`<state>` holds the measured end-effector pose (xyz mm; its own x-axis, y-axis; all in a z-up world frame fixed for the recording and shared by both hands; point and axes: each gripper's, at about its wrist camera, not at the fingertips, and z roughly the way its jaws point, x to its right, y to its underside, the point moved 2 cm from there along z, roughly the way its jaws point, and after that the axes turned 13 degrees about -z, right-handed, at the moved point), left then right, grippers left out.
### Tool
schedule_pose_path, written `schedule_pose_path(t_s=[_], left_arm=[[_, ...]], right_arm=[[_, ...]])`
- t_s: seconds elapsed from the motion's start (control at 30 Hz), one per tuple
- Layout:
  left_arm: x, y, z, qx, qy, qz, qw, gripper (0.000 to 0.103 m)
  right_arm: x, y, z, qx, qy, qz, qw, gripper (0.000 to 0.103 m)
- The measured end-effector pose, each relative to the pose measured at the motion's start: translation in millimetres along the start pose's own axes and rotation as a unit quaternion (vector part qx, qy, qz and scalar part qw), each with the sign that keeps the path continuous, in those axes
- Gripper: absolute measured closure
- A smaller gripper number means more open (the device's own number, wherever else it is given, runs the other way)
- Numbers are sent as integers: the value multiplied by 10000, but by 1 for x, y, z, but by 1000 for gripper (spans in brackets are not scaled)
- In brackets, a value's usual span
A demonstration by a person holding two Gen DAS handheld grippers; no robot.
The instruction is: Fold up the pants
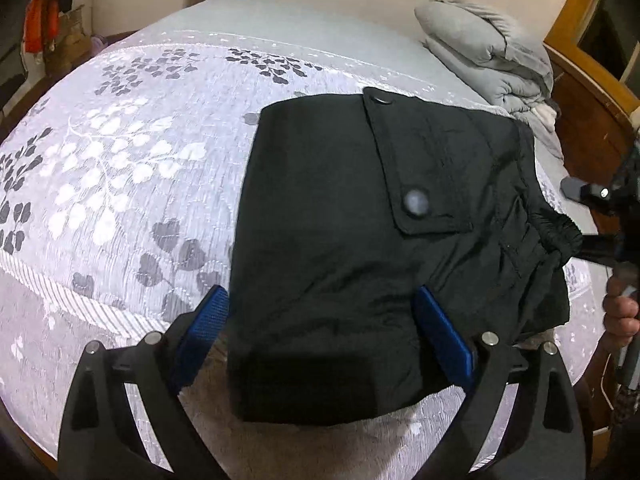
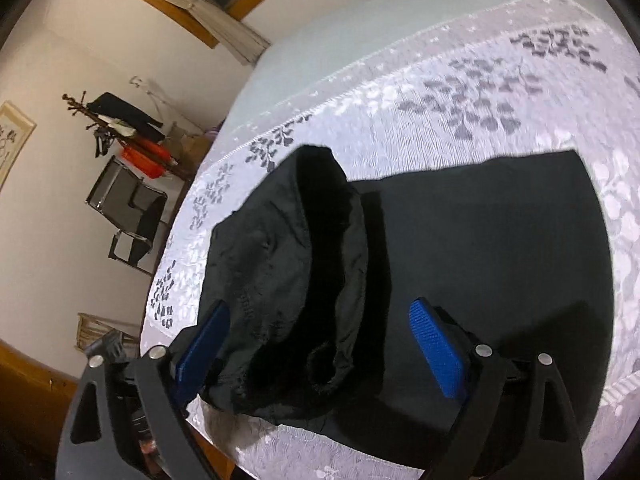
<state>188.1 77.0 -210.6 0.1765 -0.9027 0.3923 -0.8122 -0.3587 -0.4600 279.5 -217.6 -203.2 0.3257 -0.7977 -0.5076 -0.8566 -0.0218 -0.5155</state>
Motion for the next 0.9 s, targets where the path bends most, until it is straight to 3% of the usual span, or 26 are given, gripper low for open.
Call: schedule_pose_path(t_s=[0.3,0.33,0.43,0.53,0.67,0.9], left_arm=[[-14,3,-5,62,85,-261,9996,9],[-14,3,-5,54,100,-282,9995,9],[-17,2,-3,-5,149,-381,9992,8],[-20,3,-2,-50,203,-497,9985,8],[-23,4,0,-174,370,-703,9967,8],[-22,-3,-14,-133,809,-1015,9915,8]], right_arm=[[-2,9,21,-206,-192,-34,9996,11],[-3,9,24,-224,-238,-54,9995,17],[-6,10,33,-281,-489,28,9984,52],[-4,10,36,-229,-632,149,9976,69],[-13,10,26,-81,-714,-54,9974,77],[-30,-3,1,134,-1139,-134,9933,79]])
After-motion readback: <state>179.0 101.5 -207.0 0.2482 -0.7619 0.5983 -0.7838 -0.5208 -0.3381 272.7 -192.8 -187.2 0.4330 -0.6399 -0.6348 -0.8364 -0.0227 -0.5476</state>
